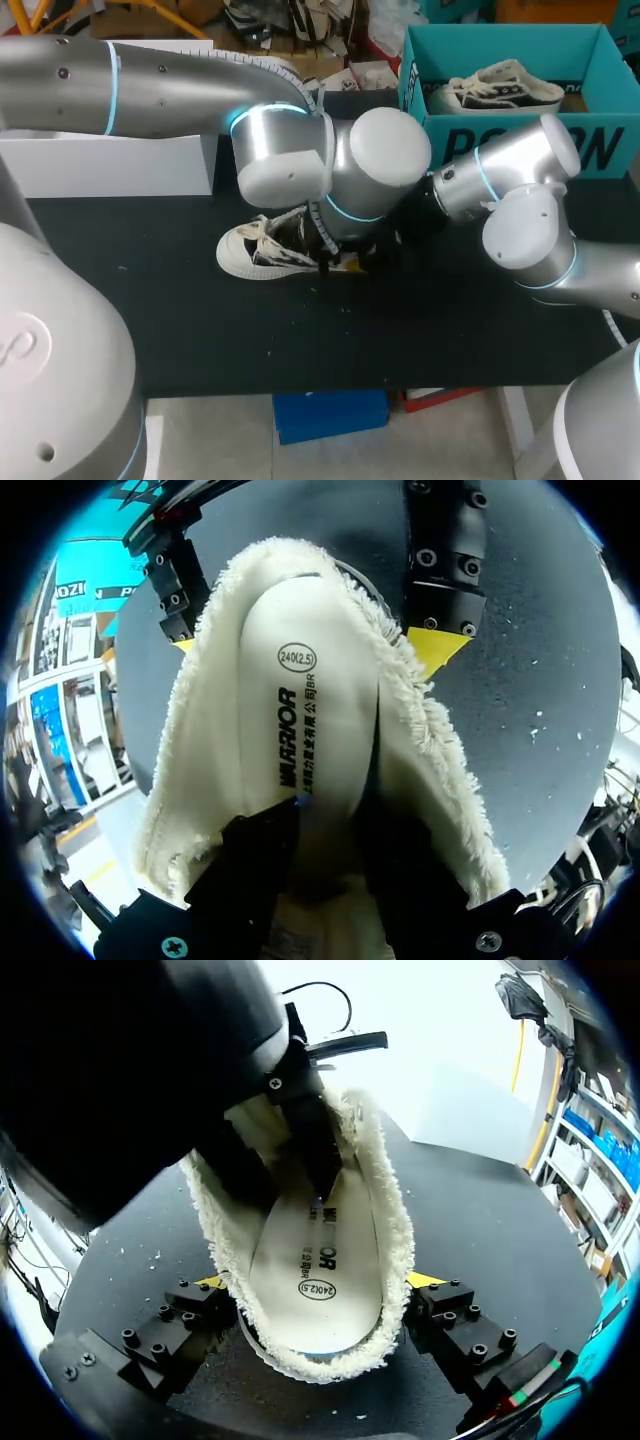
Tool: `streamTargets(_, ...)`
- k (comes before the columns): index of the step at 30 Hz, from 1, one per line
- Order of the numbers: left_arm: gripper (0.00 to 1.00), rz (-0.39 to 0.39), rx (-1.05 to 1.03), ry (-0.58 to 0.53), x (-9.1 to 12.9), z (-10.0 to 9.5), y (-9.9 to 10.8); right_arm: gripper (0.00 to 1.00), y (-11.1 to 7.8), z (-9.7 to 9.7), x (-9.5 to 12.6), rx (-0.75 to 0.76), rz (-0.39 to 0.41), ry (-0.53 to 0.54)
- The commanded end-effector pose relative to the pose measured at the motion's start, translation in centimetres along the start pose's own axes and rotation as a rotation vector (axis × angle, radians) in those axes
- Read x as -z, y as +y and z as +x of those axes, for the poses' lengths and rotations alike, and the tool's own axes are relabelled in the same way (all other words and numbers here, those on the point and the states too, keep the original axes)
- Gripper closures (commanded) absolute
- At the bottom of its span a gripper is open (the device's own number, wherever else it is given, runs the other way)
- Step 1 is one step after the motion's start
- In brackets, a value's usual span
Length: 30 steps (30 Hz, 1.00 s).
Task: Take the shoe out of the shoebox, open the shoe tongue, remove and reinsert the insole, then place the shoe into the shoebox
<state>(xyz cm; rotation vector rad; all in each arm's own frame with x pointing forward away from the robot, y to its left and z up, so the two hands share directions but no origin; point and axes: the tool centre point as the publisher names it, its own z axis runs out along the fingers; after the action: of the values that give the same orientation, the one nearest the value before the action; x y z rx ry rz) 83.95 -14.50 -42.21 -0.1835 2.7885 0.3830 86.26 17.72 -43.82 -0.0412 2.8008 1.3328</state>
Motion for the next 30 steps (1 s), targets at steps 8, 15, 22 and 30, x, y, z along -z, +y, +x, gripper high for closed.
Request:
streamTargets(8, 0.64, 0.052, 0.040, -0.204, -6.0, -0.7, 1.4, 1.00, 0.0, -0.1, -0.1, -0.003, 0.003, 0.000)
streamTargets(15, 0.65, 0.076, 0.044, -0.233, -5.7, -1.3, 1.1, 1.00, 0.0, -0.1, -0.1, -0.003, 0.003, 0.000)
streamTargets(22, 1.00, 0.090, 0.064, -0.227, -5.2, -1.3, 1.0, 1.00, 0.0, -0.1, -0.1, -0.003, 0.003, 0.000)
streamTargets(30, 1.00, 0.151, 0.095, -0.105, -3.7, -1.7, 1.7, 1.00, 0.0, -0.1, -0.1, -0.003, 0.003, 0.000)
